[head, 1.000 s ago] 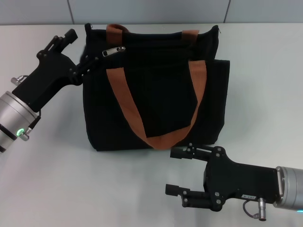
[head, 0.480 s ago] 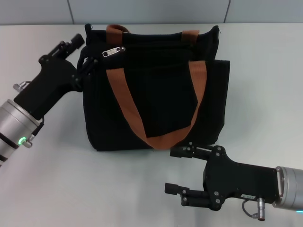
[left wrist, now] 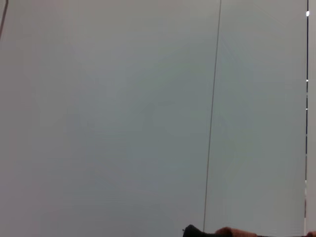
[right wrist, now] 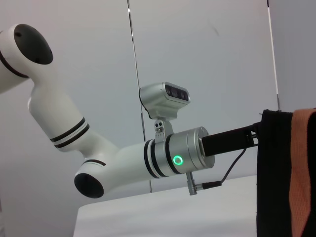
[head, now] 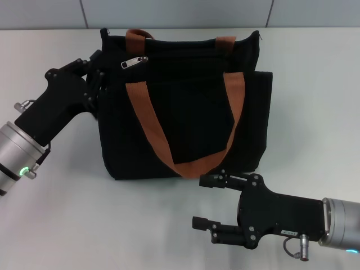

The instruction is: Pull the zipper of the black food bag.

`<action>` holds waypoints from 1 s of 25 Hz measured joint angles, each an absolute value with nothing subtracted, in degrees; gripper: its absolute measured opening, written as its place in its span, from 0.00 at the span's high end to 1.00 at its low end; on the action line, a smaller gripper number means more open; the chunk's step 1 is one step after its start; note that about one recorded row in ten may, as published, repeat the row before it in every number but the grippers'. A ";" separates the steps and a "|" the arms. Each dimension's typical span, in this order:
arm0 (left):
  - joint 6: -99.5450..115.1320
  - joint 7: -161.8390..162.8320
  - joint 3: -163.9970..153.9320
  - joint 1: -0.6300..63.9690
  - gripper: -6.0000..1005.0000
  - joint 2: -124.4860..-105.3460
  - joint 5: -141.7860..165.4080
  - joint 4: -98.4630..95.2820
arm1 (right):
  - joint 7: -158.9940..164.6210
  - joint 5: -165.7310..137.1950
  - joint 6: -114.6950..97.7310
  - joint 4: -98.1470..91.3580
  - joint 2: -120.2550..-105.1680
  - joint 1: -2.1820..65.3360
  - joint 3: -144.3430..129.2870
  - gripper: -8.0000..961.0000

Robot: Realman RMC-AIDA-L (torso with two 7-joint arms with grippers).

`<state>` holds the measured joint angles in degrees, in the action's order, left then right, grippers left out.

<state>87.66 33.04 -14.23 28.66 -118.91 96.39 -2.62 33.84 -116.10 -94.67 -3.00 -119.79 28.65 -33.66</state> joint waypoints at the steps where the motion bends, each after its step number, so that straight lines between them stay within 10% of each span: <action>1: 87.64 33.05 -14.26 28.62 0.74 -118.91 96.40 -2.67 | 33.84 -116.10 -94.65 -2.98 -119.79 28.65 -33.66 0.23; 11: 87.39 33.86 -13.47 28.87 0.98 -119.01 96.34 -2.20 | 33.83 -116.10 -94.69 -2.09 -119.79 28.65 -31.67 0.23; 25: 89.42 33.96 -13.42 32.50 0.98 -119.16 96.41 0.43 | 33.83 -116.10 -94.64 -1.26 -119.80 28.48 -28.29 0.26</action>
